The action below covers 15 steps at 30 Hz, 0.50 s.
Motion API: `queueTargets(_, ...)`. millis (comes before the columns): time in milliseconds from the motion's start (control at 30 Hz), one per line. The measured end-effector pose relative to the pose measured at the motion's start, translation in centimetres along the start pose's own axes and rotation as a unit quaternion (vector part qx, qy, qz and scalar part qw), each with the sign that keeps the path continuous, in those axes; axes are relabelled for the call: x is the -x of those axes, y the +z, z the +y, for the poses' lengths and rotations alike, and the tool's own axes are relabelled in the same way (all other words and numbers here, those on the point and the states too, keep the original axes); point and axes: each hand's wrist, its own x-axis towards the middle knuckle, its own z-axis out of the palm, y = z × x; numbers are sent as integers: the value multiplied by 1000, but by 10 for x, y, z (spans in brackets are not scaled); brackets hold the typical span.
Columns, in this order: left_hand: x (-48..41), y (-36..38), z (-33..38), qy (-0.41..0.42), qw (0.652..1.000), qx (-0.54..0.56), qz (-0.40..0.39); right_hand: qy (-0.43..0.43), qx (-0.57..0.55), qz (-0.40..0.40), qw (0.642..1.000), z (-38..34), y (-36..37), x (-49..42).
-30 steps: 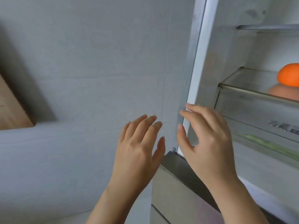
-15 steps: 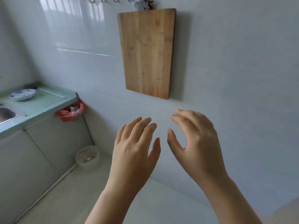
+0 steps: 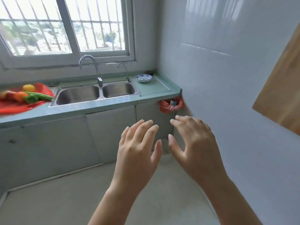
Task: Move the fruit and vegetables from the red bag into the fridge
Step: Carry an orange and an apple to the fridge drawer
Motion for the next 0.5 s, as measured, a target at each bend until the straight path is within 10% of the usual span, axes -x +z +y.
queueTargets(500,-40,-24,-185,-196,960,-188,74,-131,-201,-70,968,-70,197,-133)
